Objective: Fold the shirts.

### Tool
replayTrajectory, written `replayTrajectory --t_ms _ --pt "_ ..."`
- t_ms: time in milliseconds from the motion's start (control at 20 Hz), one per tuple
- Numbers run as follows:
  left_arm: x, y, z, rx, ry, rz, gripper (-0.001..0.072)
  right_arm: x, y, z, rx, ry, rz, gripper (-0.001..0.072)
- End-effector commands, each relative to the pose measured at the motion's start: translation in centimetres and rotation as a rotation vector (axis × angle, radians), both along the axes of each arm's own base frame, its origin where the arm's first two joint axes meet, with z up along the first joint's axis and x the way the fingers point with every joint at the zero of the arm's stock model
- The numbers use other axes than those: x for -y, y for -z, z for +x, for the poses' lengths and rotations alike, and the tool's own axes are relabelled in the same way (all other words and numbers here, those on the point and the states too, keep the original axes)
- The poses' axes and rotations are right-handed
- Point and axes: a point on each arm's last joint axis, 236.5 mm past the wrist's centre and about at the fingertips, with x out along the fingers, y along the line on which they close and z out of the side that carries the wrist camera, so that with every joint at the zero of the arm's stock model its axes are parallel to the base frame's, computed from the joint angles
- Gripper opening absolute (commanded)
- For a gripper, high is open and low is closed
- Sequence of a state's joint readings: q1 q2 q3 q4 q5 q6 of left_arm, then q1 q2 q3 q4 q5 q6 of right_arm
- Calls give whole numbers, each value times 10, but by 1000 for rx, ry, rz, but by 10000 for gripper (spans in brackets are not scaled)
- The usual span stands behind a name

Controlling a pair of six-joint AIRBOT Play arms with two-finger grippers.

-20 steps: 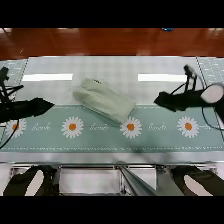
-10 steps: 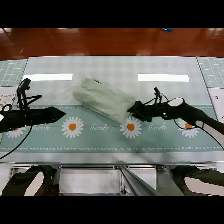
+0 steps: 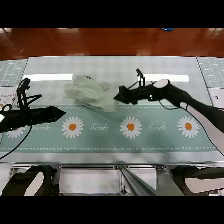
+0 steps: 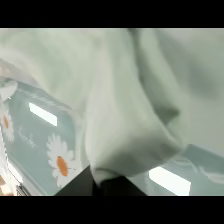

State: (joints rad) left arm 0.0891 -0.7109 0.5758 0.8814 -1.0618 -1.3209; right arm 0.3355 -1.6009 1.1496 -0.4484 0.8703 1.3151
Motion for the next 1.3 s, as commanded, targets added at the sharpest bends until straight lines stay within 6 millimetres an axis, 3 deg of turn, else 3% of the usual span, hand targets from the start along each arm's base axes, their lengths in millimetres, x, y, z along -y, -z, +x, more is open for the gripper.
replayTrajectory --t_ms 0,100,250,500,700,850,950,1100,1250 --pt "-1 1 2 2 -4 1 20 -5 -74 30 141 -83 -46 22" --pt "-1 1 3 4 -7 3 20 4 -130 53 243 -70 -44 21" --pt "-2 0 6 13 -16 4 20 50 -186 73 314 -32 -125 22" --pt "-1 1 3 3 -7 2 20 157 -237 81 301 80 -152 21" --pt "1 3 -3 -16 9 -1 20 263 -245 63 195 238 -201 21" --pt "1 3 -2 -16 8 -2 20 343 -235 25 92 358 -377 20" --pt "1 3 -2 -15 8 -1 20 385 -229 -6 3 431 -467 20" --pt "1 3 -2 -15 8 -1 20 434 -218 -53 -124 573 -584 20" --pt "-2 1 3 6 -9 3 20 453 -202 -99 -241 696 -586 20"
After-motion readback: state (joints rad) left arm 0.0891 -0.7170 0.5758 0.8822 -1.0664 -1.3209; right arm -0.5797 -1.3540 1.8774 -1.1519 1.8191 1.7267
